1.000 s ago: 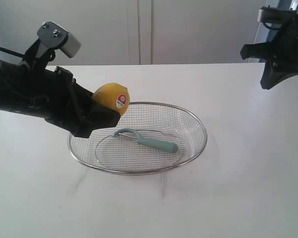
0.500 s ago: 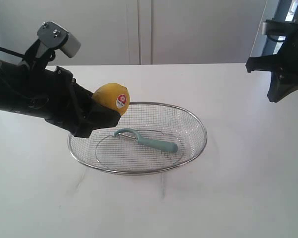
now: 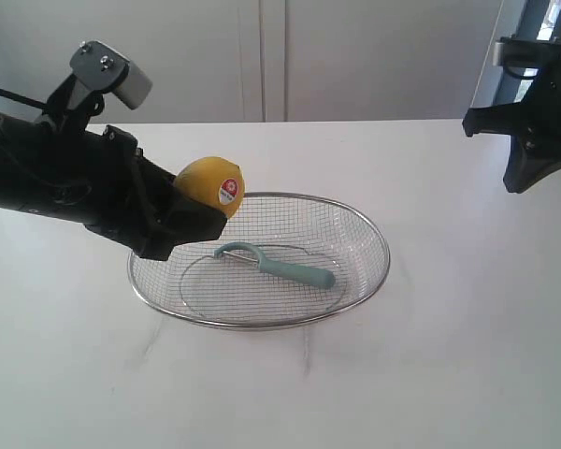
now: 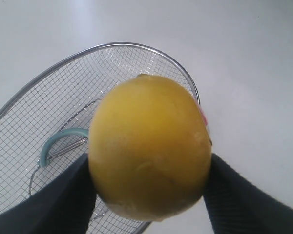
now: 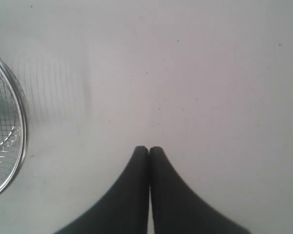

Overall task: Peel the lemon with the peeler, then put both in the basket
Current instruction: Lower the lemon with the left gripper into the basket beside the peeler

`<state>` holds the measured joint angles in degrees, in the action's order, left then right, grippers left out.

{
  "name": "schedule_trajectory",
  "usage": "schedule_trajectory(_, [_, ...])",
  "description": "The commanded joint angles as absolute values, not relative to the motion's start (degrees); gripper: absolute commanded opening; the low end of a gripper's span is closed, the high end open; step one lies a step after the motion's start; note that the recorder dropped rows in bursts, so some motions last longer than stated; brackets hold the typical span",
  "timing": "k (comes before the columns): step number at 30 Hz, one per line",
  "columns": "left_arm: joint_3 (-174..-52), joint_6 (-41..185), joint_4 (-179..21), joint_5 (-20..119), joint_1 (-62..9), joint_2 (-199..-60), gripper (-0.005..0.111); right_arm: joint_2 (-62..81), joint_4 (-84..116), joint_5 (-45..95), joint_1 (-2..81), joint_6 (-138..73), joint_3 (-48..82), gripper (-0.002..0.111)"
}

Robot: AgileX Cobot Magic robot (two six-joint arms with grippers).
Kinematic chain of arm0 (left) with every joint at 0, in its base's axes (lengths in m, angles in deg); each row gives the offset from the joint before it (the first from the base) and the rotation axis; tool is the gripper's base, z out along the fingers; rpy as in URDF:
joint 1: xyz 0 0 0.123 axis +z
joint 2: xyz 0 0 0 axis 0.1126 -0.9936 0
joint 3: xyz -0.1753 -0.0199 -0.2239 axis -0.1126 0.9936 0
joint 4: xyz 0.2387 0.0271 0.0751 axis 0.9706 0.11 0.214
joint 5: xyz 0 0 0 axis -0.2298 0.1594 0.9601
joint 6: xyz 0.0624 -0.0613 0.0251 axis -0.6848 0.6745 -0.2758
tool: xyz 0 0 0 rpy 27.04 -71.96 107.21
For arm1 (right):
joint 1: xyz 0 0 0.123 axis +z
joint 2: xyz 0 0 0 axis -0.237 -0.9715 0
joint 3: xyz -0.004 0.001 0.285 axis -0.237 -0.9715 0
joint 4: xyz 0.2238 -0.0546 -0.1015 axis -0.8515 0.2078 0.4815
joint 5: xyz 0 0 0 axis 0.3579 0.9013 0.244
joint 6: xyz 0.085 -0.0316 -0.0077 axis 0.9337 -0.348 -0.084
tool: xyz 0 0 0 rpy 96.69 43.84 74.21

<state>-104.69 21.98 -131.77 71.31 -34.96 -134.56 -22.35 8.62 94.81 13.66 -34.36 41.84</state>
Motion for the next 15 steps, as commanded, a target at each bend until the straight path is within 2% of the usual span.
schedule_trajectory(1, [-104.99,21.87,-133.00,72.04,-35.22,-133.89,0.000,-21.75,8.91,94.76,13.05,-34.02,41.51,0.000])
schedule_trajectory(15, [-105.00,22.43,-129.10,73.53,-35.22,-134.00,0.000,-21.75,8.80,94.76,13.05,-34.02,41.51,0.000])
